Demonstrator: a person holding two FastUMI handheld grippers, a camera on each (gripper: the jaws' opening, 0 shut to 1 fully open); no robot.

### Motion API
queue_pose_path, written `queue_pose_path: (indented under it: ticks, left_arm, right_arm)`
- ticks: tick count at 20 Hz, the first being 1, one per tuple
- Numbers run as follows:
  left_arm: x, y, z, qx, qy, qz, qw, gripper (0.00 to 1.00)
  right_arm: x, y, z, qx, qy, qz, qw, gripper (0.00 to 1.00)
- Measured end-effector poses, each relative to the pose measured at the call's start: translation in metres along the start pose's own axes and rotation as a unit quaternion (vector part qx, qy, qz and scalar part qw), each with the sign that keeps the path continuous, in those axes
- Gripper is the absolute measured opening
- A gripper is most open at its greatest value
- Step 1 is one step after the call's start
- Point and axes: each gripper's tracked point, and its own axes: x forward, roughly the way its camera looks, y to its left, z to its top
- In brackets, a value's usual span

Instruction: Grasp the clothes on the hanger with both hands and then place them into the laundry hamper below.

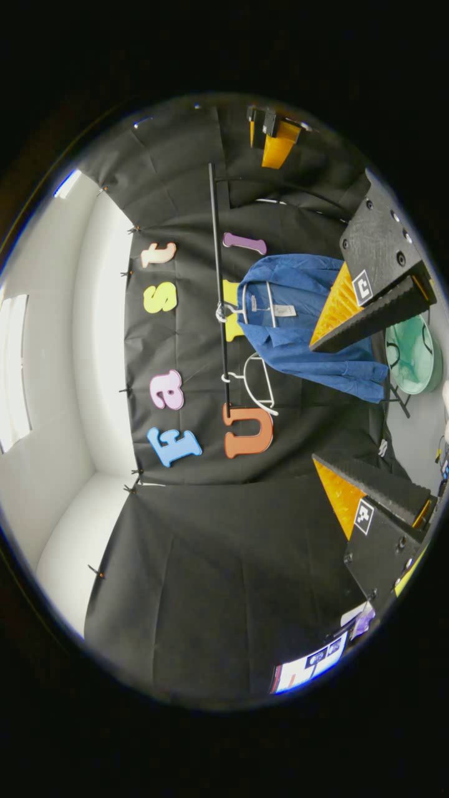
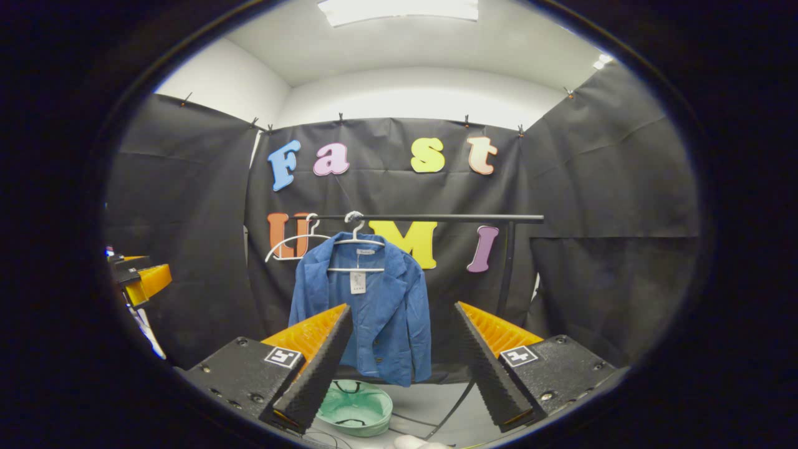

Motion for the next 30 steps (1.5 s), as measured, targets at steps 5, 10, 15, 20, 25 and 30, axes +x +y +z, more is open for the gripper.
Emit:
queue_pose_path:
  ticks: [5, 10, 15, 20, 25, 30]
  left_arm:
    - [0.0, 0.002, -0.004, 0.002, 0.001, -0.003, 1.0, 1.0]
    - [-0.001, 0.002, -0.004, 0.004, -0.003, -0.006, 1.0, 1.0]
    - [0.013, -0.011, -0.011, 0.006, 0.005, -0.012, 1.0, 1.0]
    - [0.042, -0.037, -0.022, 0.012, 0.008, -0.014, 1.0, 1.0]
    - [0.094, -0.074, -0.034, 0.008, 0.01, -0.009, 1.0, 1.0]
    - [0.155, -0.11, -0.051, 0.023, 0.011, 0.001, 1.0, 1.0]
  right_arm:
    - [-0.005, 0.005, -0.002, 0.001, 0.001, -0.005, 1.0, 1.0]
    - [-0.004, 0.006, -0.002, -0.001, 0.001, -0.01, 1.0, 1.0]
    - [0.014, 0.003, -0.016, -0.008, 0.019, -0.014, 1.0, 1.0]
    - [0.058, -0.004, -0.036, -0.013, 0.042, 0.002, 0.999, 0.99]
    - [0.122, -0.017, -0.049, -0.014, 0.051, 0.027, 0.998, 0.99]
    - [0.199, -0.022, -0.066, -0.016, 0.062, 0.061, 0.996, 1.0]
